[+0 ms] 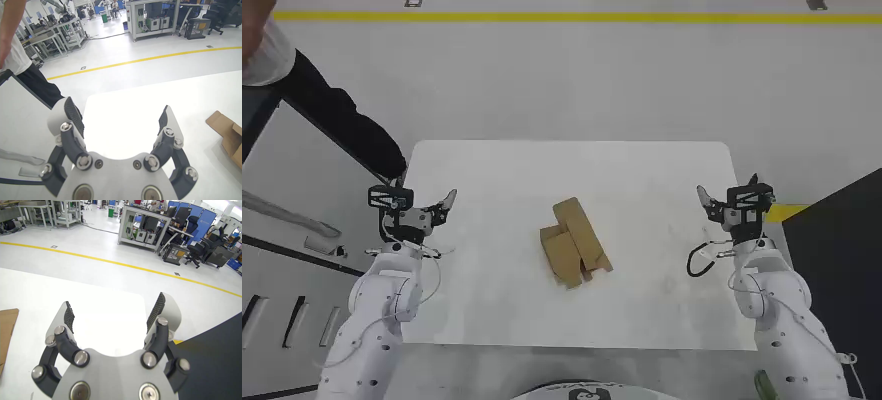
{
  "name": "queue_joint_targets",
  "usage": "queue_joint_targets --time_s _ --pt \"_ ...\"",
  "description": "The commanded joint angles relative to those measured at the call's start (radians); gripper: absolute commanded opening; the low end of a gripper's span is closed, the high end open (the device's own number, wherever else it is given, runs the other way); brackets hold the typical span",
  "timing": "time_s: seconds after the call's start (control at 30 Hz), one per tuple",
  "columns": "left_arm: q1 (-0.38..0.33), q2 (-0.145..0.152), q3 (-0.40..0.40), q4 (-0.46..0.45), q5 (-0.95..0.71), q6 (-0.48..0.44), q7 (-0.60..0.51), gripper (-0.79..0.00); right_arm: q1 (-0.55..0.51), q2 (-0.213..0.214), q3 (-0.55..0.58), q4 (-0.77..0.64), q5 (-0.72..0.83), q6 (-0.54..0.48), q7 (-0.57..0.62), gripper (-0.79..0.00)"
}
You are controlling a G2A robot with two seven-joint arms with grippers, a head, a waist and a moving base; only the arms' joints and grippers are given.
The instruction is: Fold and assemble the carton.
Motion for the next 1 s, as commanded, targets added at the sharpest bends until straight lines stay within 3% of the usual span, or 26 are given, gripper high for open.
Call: queue_joint_targets --time_s 0.0,0.27,0.63,0.97 --pt "0.000 0.000 0.000 0.000 0.000 0.000 0.000 0.000 0.000 0.000 0.000 0.000 0.000 0.000 0.000 -0.001" --pt "0.008 -0.001 0.006 -0.013 0.007 -0.010 0.019 0.000 0.000 0.000 0.000 0.000 0.000 0.000 0.000 0.000" --pt "0.117 -0.005 0.097 -0.112 0.130 -0.081 0.049 0.000 0.000 0.000 0.000 0.000 0.000 0.000 0.000 0.000" --pt "0.120 -0.005 0.106 -0.125 0.144 -0.088 0.044 0.000 0.000 0.000 0.000 0.000 0.000 0.000 0.000 0.000"
